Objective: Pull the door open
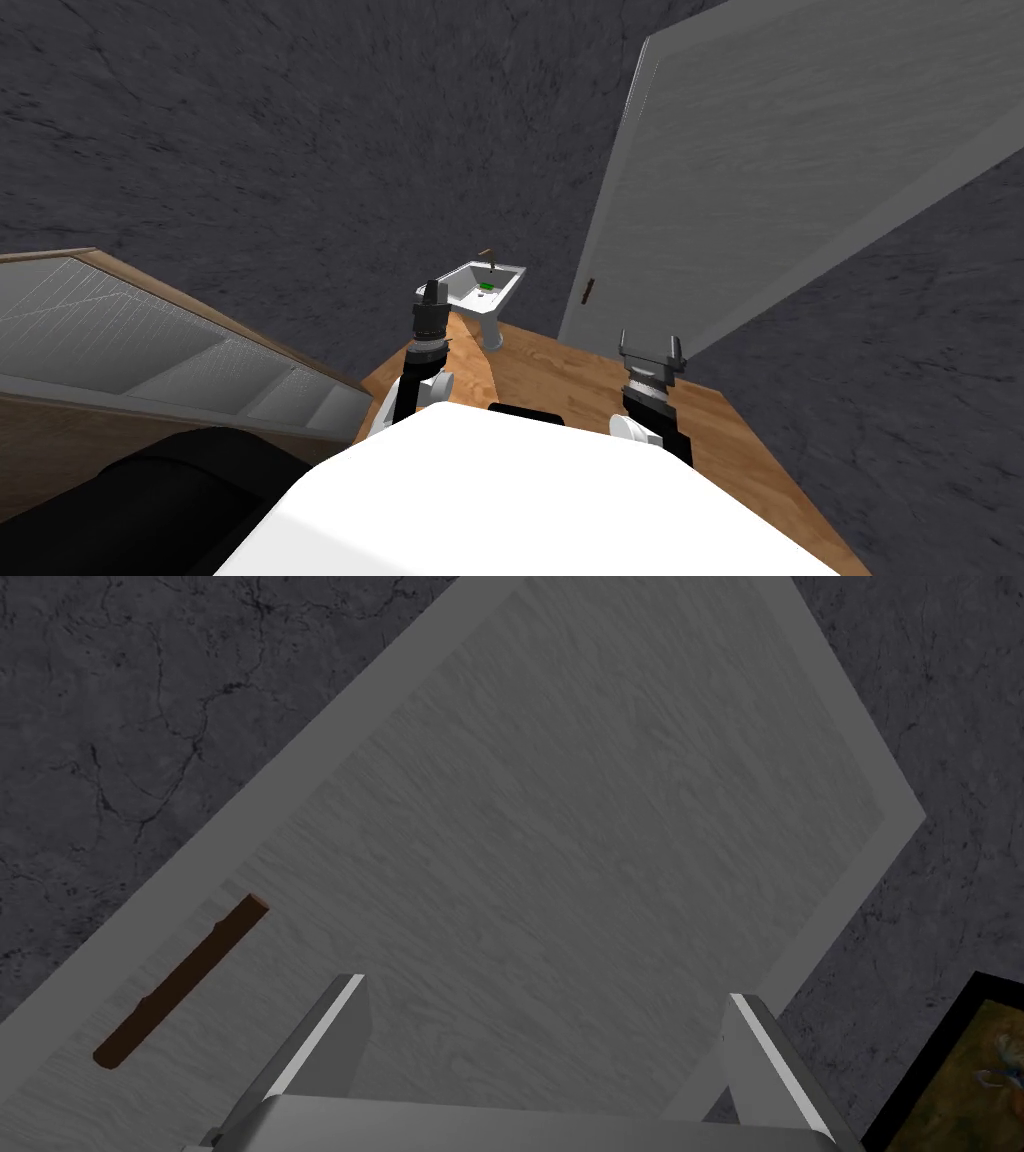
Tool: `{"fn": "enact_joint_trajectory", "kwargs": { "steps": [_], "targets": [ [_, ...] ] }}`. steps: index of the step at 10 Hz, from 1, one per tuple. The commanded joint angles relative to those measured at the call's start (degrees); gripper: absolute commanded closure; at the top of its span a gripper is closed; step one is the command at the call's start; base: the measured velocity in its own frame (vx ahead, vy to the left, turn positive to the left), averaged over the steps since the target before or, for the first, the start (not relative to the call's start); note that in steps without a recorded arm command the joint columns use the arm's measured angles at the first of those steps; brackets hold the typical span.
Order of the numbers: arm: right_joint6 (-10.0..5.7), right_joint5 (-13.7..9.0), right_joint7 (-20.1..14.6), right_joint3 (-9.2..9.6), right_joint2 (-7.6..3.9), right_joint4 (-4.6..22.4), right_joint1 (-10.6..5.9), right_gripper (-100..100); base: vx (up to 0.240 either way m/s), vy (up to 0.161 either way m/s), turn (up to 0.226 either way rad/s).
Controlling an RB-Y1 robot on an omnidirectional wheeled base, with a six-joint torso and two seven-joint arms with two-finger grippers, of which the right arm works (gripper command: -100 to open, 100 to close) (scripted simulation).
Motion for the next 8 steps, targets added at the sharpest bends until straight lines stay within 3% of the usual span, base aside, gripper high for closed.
{"fn": "enact_joint_trajectory", "kwargs": {
  "steps": [1, 8],
  "targets": [
    [-0.74, -1.2, -1.5, 0.11, -0.08, 1.7, 0.01, -100, 0.087, -0.043, 0.181],
    [-3.37, -7.6, -8.9, -0.64, -0.89, 10.6, -1.66, -100, 0.096, -0.067, 0.187]
  ]
}}
